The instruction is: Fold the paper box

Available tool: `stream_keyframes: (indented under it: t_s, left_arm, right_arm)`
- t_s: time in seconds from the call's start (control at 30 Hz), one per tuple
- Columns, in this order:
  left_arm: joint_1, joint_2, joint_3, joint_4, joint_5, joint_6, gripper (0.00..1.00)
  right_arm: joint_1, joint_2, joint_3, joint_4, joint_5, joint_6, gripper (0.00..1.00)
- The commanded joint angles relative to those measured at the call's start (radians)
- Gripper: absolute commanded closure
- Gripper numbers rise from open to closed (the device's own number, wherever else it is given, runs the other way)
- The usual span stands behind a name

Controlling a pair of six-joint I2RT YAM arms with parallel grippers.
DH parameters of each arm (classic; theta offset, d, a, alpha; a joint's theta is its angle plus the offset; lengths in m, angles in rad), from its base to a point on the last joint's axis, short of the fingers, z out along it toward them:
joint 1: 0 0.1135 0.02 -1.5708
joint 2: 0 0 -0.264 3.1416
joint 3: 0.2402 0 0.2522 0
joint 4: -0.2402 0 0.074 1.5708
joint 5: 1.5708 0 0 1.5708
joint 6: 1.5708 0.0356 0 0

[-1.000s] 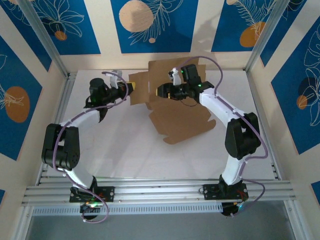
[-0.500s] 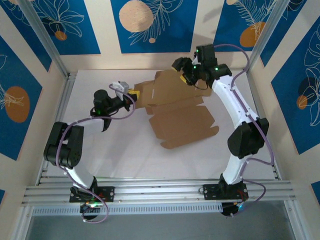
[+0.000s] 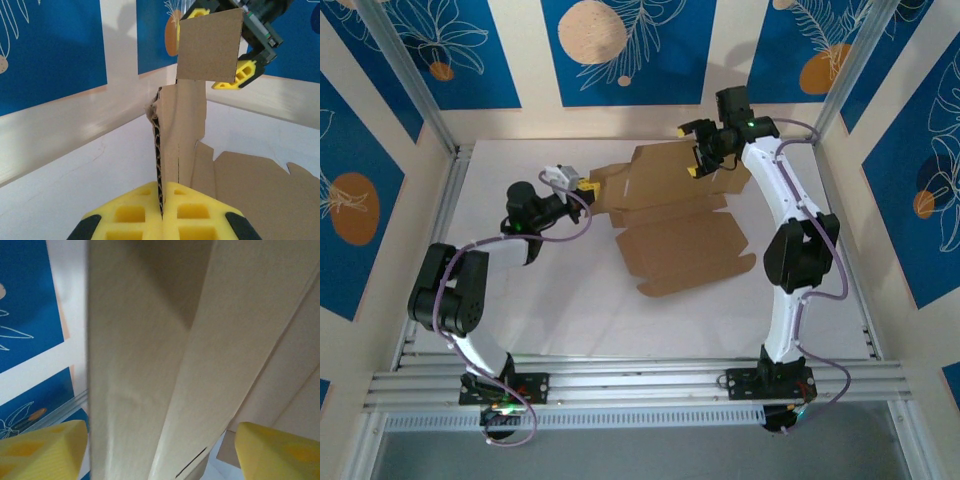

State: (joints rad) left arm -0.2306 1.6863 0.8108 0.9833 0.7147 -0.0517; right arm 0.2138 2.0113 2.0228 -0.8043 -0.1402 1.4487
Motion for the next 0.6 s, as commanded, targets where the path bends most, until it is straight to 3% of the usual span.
stream_keyframes:
  t_s: [0.0,0.13,0.37,0.57]
  left_arm:
    - [-0.009,0.006,-0.015,0.054,0.040,0.020,1.00]
    - [-0.009,0.011,-0.015,0.048,0.011,0.011,1.00]
    - [-0.008,0.035,-0.006,0.050,0.002,-0.017,1.00]
    - [-0.007,0.056,0.003,0.047,-0.010,-0.046,1.00]
  right_arm:
    - [0.000,-0.010,-0.035,0.047,-0.040,0.042,0.31]
    - [0.009,-0.068,-0.170,0.147,-0.029,0.040,0.48]
    - [0.025,-0.158,-0.393,0.315,-0.024,0.020,0.66]
    - [0.047,-0.201,-0.562,0.515,-0.056,0.066,0.91]
